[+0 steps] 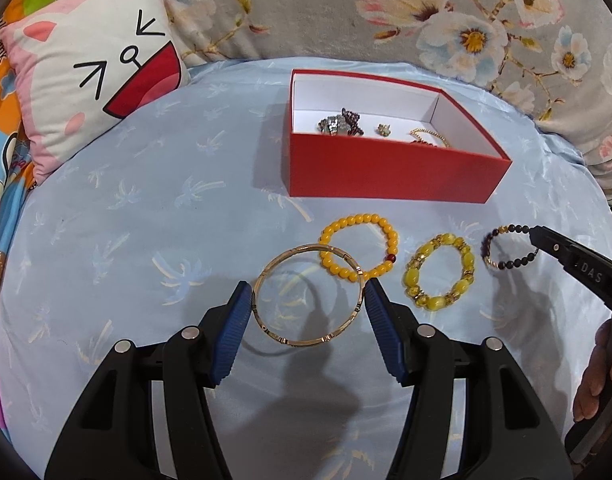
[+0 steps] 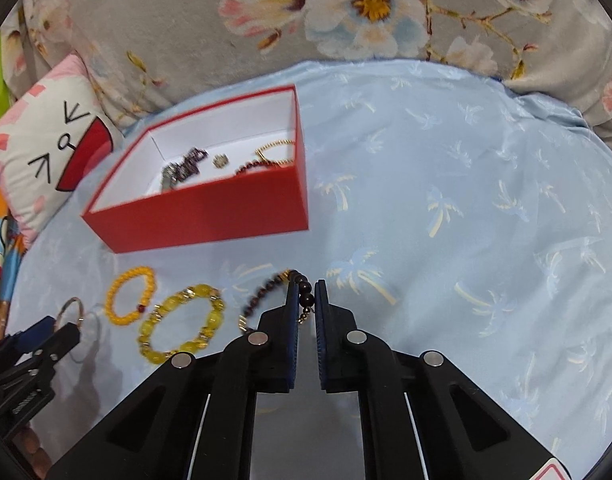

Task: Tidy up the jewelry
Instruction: 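Grasp the gold bangle with the left tool while the right tool grasps the dark bead bracelet, then carry the bangle and dark bracelet into the red box and open both tools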

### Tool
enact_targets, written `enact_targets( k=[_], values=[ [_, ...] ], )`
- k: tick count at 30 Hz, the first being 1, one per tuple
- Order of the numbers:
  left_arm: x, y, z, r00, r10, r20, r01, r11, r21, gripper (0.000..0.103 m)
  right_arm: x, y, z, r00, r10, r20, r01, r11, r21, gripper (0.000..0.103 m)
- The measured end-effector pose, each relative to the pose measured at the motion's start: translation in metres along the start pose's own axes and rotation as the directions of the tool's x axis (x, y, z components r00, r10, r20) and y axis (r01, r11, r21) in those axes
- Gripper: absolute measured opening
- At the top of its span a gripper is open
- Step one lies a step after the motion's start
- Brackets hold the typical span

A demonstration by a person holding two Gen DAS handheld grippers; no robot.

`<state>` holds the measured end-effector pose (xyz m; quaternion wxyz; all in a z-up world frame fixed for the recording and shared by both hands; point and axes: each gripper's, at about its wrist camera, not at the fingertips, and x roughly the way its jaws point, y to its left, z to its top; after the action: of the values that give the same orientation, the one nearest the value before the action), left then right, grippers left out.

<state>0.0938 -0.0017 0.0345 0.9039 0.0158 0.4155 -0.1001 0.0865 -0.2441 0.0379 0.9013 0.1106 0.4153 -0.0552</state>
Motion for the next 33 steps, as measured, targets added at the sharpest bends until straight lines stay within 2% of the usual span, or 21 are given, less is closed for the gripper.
enact_targets(
  k=[9, 17, 25, 30, 33],
  values=[
    [-0.027, -0.007, 0.023, 0.998, -0.022, 0.053, 0.021, 1.0, 0.02, 0.056, -0.051, 0.016, 0.024, 0.994, 0.053, 0.093, -0.051, 0.998, -0.03, 0.007],
    [-0.032, -0.012, 0.065, 0.995, -0.035, 0.097, 0.031, 0.999, 0.043, 0.056, -0.06, 0.033, 0.062, 0.984, 0.117, 0.137, -0.109, 0.992, -0.069, 0.007],
    [-0.013, -0.024, 0.121, 0.989, -0.047, 0.142, 0.037, 0.997, 0.072, 0.056, -0.038, 0.057, 0.108, 0.974, 0.166, 0.155, -0.151, 0.983, -0.104, 0.007],
    [0.022, -0.033, 0.143, 0.991, -0.09, 0.103, 0.083, 0.994, 0.075, 0.056, -0.002, 0.064, 0.127, 0.974, 0.198, 0.106, -0.19, 0.978, -0.082, 0.007],
    [0.043, -0.038, 0.147, 0.993, -0.087, 0.077, 0.08, 0.993, 0.084, 0.056, 0.02, 0.068, 0.133, 0.978, 0.193, 0.081, -0.187, 0.979, -0.076, 0.007]
  ],
)
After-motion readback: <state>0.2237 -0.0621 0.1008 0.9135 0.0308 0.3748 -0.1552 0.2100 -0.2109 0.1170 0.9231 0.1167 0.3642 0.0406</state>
